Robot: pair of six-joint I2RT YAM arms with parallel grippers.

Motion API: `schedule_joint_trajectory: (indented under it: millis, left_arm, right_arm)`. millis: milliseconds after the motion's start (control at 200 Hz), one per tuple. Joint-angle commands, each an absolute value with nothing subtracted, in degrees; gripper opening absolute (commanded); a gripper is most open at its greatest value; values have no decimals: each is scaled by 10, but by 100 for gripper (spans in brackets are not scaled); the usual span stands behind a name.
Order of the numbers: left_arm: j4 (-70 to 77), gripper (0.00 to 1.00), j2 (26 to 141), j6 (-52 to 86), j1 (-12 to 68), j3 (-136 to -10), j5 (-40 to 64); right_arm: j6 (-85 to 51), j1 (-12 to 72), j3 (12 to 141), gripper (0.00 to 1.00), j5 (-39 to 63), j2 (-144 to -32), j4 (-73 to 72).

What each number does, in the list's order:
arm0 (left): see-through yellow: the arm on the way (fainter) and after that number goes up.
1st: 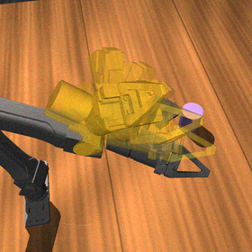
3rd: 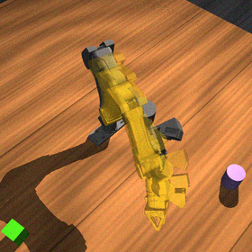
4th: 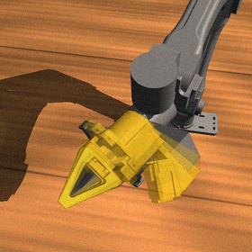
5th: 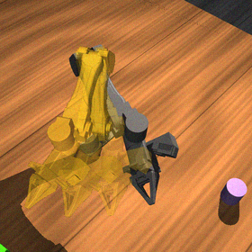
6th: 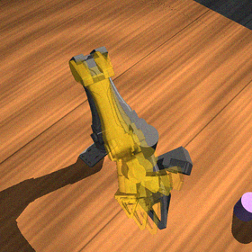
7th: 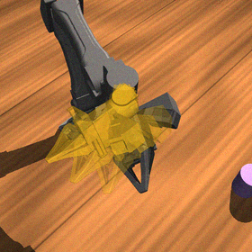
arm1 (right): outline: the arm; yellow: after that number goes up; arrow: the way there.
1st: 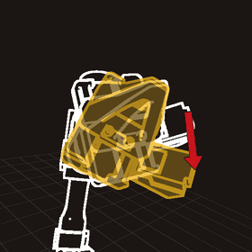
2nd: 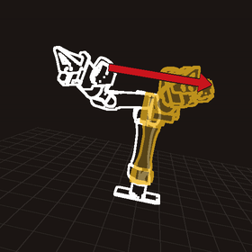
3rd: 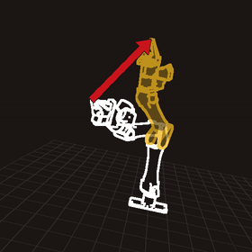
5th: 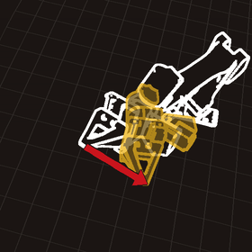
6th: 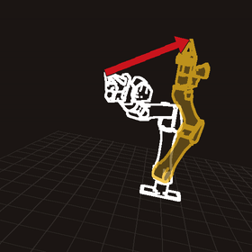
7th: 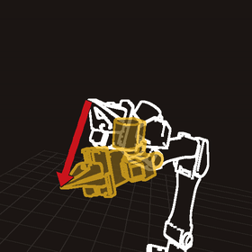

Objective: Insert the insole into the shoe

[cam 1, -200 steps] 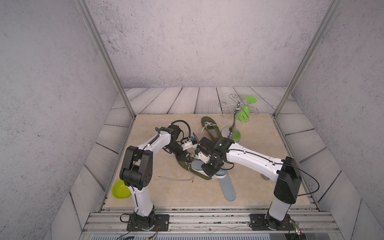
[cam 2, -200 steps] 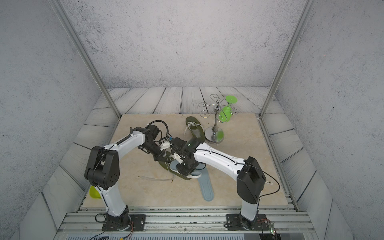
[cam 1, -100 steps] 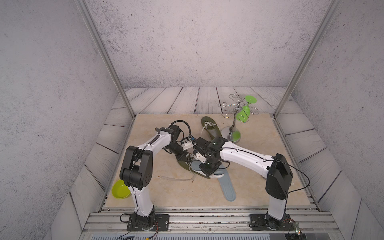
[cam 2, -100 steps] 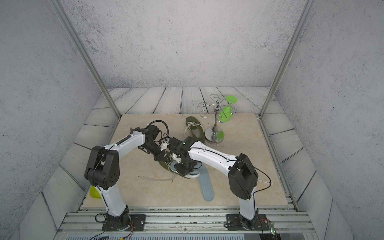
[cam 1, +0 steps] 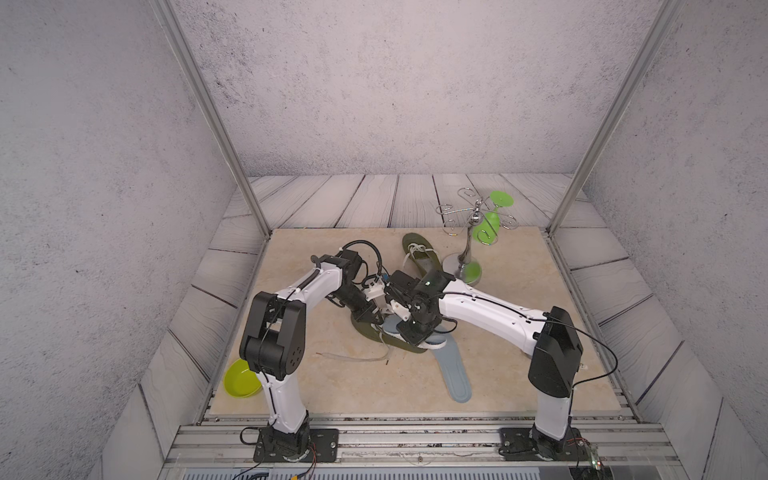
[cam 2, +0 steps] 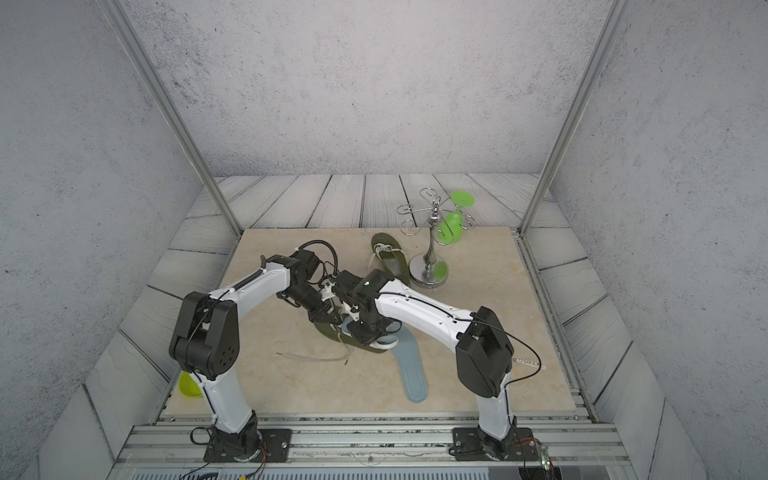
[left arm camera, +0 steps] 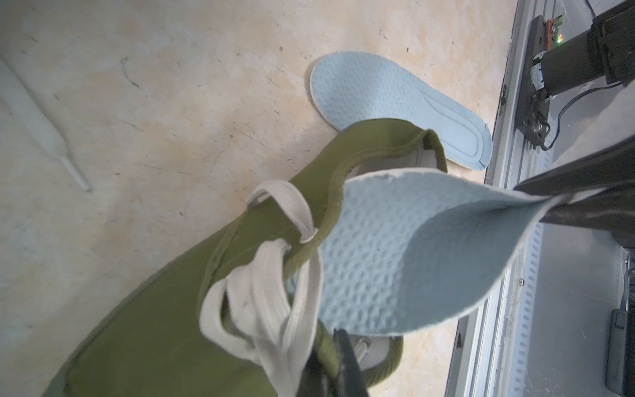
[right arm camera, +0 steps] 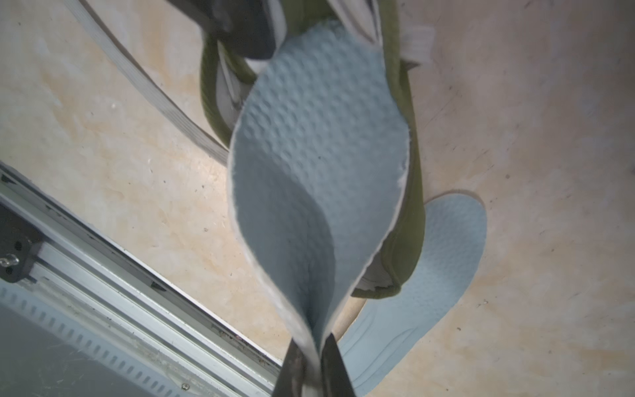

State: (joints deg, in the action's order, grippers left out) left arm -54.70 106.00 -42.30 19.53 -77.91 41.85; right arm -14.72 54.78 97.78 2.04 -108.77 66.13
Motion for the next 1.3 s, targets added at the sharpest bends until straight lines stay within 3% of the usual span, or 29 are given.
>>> schedule_joint_trajectory:
  millis: [0,310,1071,1291]
  left_arm:
    - [-553,0,1059,-438,200,-791,460]
    - [-601,0,1099,-474,198,-829,493]
    - [-676,0,1154,-480,186,-882,537]
    - [-672,0,1154,-481,186,-882,538]
  right_arm:
    - [-135,546,977,8,1,-1105,629]
    - [-59,546,852,7,-7,-1030,479]
    - [-40,547,819,7,-86,-1029,376]
    - [-12,548,838,7,-59,-1037,362]
